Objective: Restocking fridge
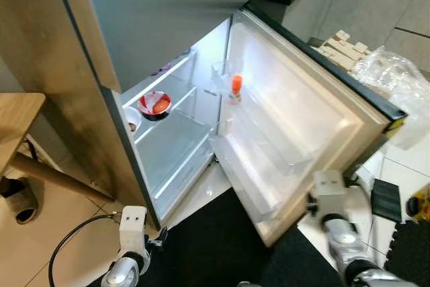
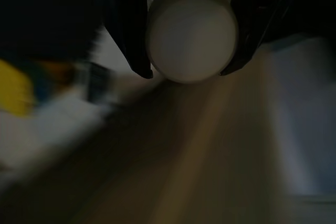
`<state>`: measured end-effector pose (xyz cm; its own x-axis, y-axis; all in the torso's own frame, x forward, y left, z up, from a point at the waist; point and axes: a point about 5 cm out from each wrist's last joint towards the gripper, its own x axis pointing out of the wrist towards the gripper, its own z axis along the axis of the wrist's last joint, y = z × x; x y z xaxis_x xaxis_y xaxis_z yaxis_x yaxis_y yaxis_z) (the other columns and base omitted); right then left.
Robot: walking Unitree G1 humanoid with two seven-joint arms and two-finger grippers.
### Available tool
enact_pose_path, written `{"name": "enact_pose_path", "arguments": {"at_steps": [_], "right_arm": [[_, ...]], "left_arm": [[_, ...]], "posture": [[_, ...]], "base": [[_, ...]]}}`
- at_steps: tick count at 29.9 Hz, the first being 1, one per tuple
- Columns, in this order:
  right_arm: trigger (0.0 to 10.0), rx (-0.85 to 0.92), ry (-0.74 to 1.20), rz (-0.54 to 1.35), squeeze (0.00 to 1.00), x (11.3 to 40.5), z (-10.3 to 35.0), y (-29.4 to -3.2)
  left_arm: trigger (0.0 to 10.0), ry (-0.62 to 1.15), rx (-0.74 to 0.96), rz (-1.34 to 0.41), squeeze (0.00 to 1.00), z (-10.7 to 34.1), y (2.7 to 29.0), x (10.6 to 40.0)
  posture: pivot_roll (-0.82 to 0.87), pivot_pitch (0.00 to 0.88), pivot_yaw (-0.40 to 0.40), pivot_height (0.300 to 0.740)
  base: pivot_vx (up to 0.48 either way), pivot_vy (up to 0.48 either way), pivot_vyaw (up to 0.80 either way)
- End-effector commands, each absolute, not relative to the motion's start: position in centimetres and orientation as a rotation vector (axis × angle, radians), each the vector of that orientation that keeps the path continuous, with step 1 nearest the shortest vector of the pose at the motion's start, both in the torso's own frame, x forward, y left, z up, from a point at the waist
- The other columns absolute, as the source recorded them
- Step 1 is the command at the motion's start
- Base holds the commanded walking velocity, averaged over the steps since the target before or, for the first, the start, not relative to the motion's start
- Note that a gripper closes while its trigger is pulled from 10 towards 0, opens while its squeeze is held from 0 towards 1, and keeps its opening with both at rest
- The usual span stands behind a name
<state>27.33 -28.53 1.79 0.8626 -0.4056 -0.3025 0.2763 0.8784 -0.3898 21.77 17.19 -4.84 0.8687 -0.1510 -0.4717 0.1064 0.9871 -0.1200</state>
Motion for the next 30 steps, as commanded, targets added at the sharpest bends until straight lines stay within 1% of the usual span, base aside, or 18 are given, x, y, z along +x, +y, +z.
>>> {"name": "enact_pose_path", "arguments": {"at_steps": [1,2,6,11,12,13,16,21,23,25,30], "right_arm": [[10.0,-0.369,0.437,-0.429,0.00,26.0,1.0,-29.6],[10.0,-0.369,0.437,-0.429,0.00,26.0,1.0,-29.6],[10.0,-0.400,0.511,-0.436,0.00,24.3,-0.9,-28.8],[10.0,-0.393,0.541,-0.400,0.00,23.4,-2.0,-27.6],[10.0,-0.374,0.554,-0.370,0.00,23.1,-2.6,-26.8],[10.0,-0.348,0.577,-0.315,0.00,22.6,-3.5,-25.2],[10.0,-0.339,0.595,-0.271,0.00,22.2,-4.2,-24.0],[10.0,-0.310,0.589,-0.218,0.00,22.0,-4.5,-22.9],[10.0,-0.238,0.604,-0.151,0.00,21.8,-5.0,-21.5],[10.0,-0.214,0.616,-0.095,0.00,21.5,-5.4,-20.5],[10.0,-0.203,0.649,-0.112,0.00,21.1,-5.8,-20.5]], "left_arm": [[10.0,0.519,-0.069,-0.132,0.00,-5.2,17.8,21.1],[10.0,0.519,-0.069,-0.132,0.00,-5.2,17.8,21.1],[10.0,0.524,-0.062,-0.139,0.00,-5.2,17.9,21.0],[10.0,0.524,-0.058,-0.145,0.00,-5.3,17.8,21.0],[10.0,0.523,-0.056,-0.149,0.00,-5.2,17.8,21.0],[10.0,0.523,-0.051,-0.157,0.00,-5.2,17.7,21.0],[10.0,0.528,-0.040,-0.172,0.00,-5.2,17.6,21.0],[10.0,0.546,-0.016,-0.202,0.00,-5.4,17.2,20.9],[10.0,0.566,-0.001,-0.221,0.00,-5.6,16.8,20.9],[10.0,0.569,-0.008,-0.217,0.00,-5.6,16.5,21.1],[10.0,0.567,-0.019,-0.219,0.00,-5.4,16.2,21.5]], "posture": [[-0.15,0.099,-0.009,0.725],[-0.15,0.099,-0.009,0.725],[-0.15,0.101,-0.006,0.725],[-0.14,0.102,-0.005,0.725],[-0.14,0.103,-0.004,0.725],[-0.14,0.104,-0.001,0.725],[-0.14,0.103,0.002,0.725],[-0.14,0.103,0.003,0.725],[-0.15,0.101,0.009,0.725],[-0.15,0.102,0.011,0.725],[-0.15,0.102,0.014,0.725]], "base": [[0.000,0.000,0.00],[0.000,0.000,0.00],[0.000,0.000,0.00],[0.000,0.000,0.00],[0.000,0.000,0.00],[0.000,0.000,0.00],[0.000,0.000,0.00],[0.000,0.000,0.00],[0.000,0.000,0.00],[0.000,0.000,0.00],[0.000,0.000,0.00]]}}
